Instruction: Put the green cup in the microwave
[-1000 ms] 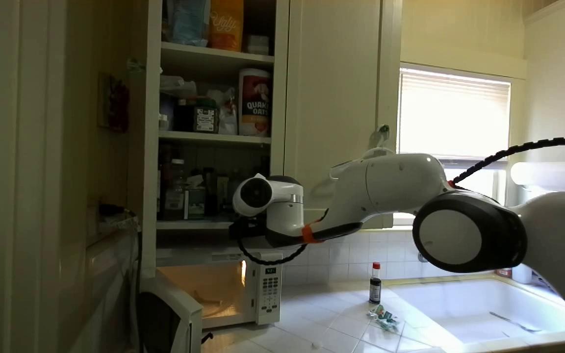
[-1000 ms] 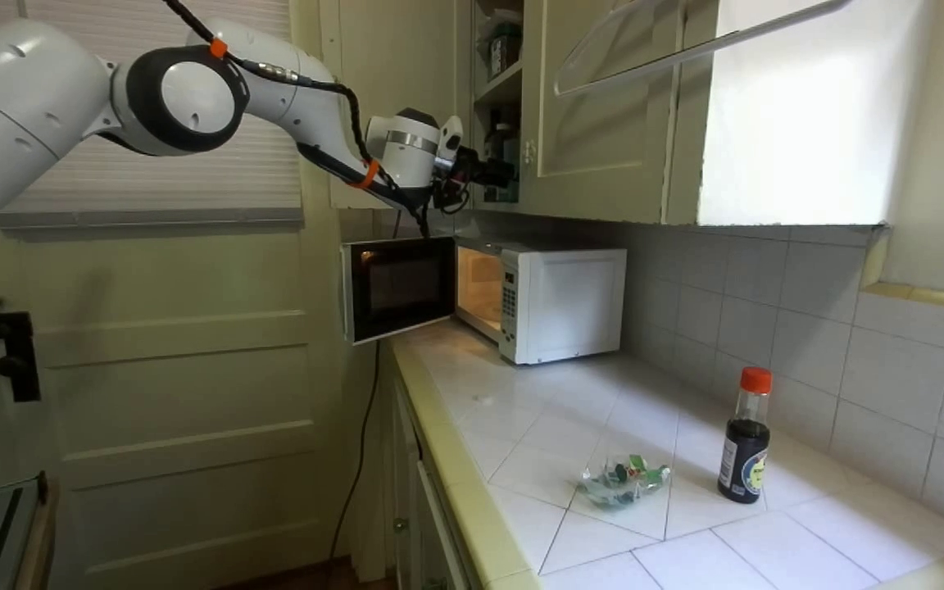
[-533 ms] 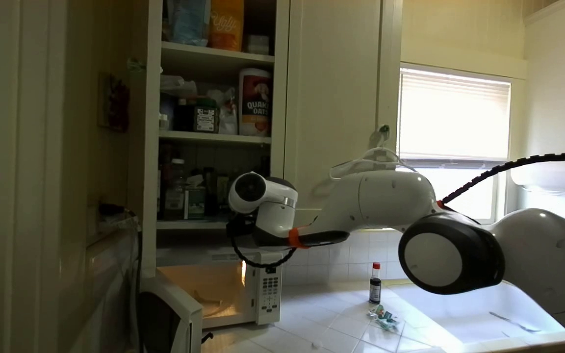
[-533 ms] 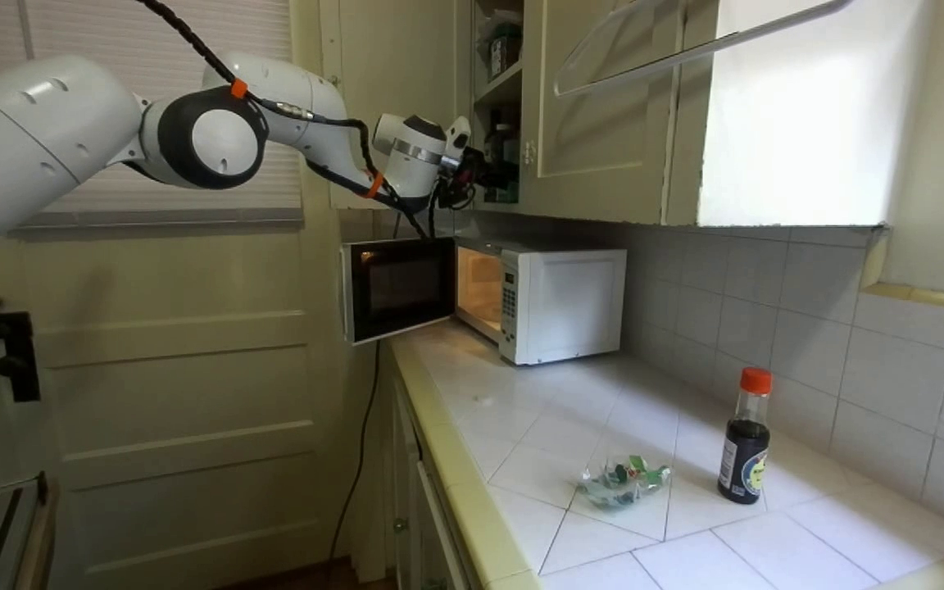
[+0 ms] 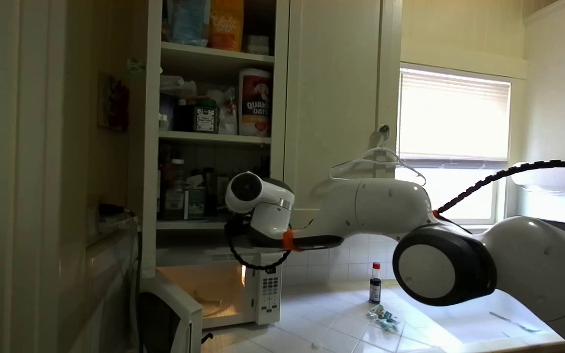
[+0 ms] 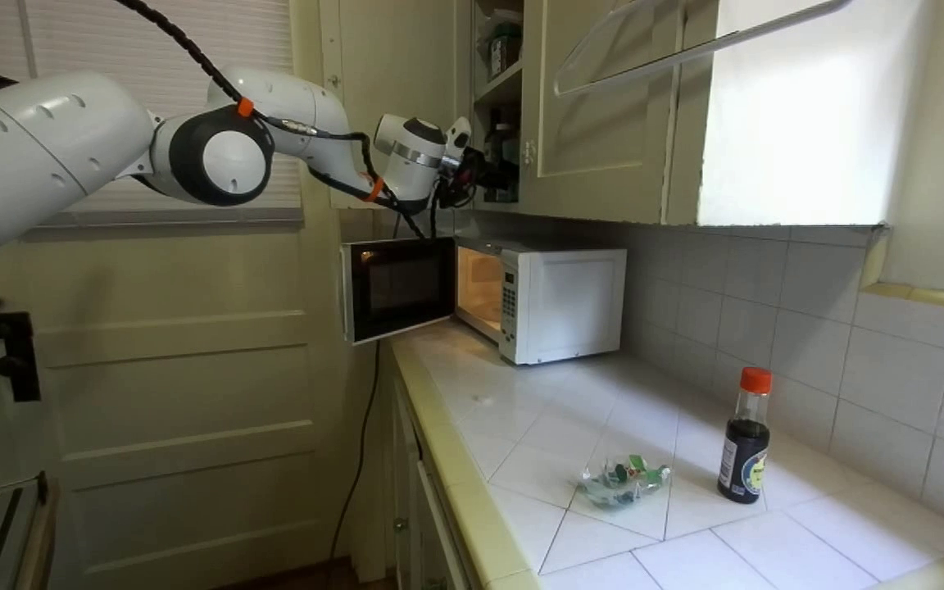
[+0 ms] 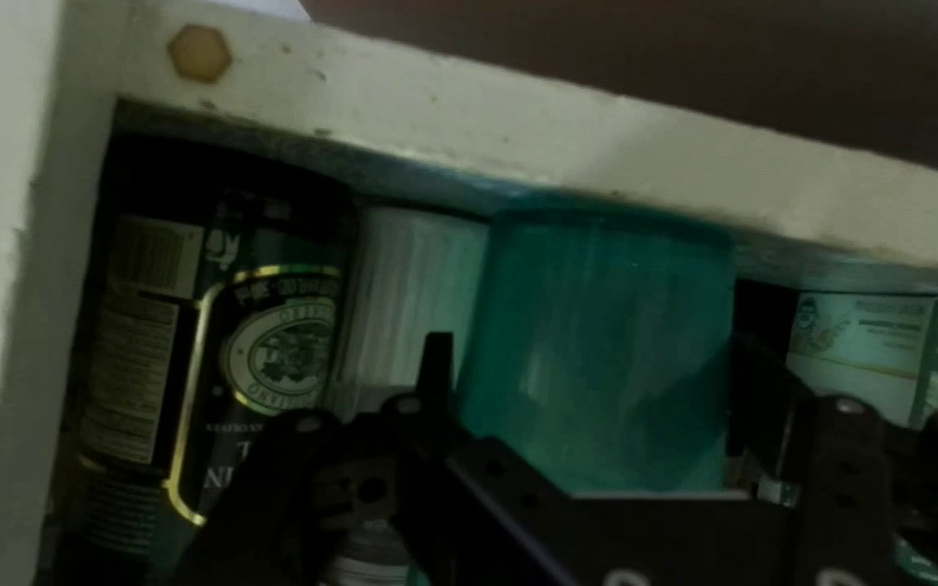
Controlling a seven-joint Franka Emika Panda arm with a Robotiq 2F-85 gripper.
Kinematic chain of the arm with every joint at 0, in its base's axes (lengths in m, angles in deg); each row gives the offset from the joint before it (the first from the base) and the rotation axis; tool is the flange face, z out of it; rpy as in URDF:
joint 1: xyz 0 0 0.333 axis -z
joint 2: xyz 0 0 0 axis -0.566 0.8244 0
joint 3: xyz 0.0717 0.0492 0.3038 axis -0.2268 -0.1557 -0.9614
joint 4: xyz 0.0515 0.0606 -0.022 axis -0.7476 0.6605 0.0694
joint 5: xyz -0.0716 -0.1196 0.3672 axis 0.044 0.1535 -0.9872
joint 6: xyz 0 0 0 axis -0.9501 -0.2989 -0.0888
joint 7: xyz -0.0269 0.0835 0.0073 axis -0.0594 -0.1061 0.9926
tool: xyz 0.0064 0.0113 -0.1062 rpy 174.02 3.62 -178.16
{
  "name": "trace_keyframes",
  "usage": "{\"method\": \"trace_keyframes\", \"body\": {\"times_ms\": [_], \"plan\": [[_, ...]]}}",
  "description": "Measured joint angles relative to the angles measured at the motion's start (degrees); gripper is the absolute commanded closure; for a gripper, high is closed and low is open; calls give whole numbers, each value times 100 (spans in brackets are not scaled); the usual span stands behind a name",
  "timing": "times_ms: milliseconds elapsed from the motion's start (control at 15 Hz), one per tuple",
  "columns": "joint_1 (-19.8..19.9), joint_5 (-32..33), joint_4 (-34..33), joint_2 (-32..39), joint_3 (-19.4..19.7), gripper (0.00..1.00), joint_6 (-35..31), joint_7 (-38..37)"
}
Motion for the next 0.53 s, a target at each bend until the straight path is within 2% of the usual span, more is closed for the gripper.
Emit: {"method": "trace_keyframes", "body": {"times_ms": [200, 533], "plan": [[-60, 100, 308, -193, 2, 44, -117, 35], [13, 69, 1441, -906, -278, 44, -664, 71]]}}
